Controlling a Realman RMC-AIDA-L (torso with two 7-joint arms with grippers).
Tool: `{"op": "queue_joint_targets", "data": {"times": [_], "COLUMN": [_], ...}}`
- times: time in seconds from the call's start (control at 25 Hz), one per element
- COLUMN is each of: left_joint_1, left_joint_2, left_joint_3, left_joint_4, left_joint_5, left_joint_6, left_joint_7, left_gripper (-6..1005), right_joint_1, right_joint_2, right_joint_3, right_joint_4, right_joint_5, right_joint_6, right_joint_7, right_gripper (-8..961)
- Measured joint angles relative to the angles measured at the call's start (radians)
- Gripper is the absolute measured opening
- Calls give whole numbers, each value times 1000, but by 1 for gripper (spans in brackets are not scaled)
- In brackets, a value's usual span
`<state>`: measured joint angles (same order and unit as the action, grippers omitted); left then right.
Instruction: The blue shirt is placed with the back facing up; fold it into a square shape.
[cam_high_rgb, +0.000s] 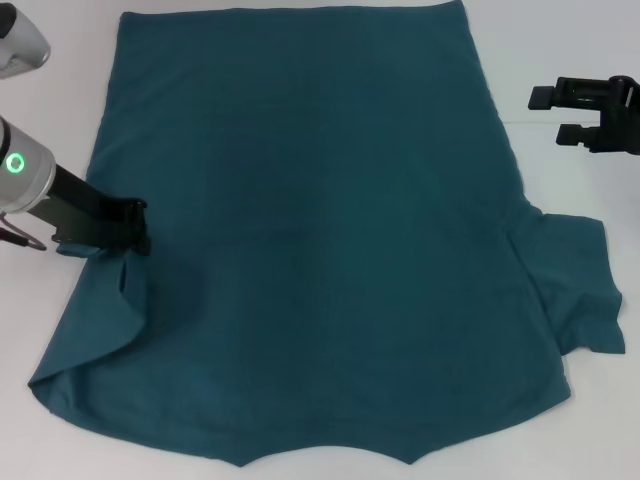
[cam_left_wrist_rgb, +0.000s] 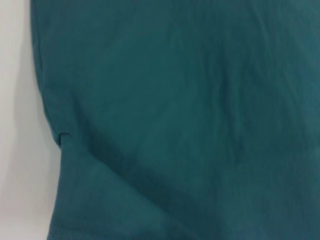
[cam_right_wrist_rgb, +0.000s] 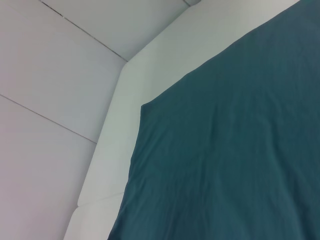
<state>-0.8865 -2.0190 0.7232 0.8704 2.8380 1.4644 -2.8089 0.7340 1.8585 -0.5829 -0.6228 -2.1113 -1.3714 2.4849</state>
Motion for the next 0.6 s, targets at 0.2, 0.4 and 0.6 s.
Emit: {"op": "queue_joint_targets", "data": {"times": [0.2,0.4,0.6], "left_joint_1": [-8,-3,45], "left_joint_2": [-1,-51,-88], "left_joint_3": [12,18,19], "left_joint_4": [-15,53,154], "left_joint_5": [-12,-65,-81], "left_joint_6": [3,33,33], "left_joint_7": [26,182,220], "left_gripper": [9,24,223], "right_joint_1": [-1,-1,-3], "right_joint_2": [1,2,2], "right_joint_3": [0,0,-1], "right_joint_4": [0,1,1], "right_joint_5": [0,-1,-2], "right_joint_6": [0,2,5], "right_joint_7": [-2,-5,-5], "right_gripper": [912,911,912]}}
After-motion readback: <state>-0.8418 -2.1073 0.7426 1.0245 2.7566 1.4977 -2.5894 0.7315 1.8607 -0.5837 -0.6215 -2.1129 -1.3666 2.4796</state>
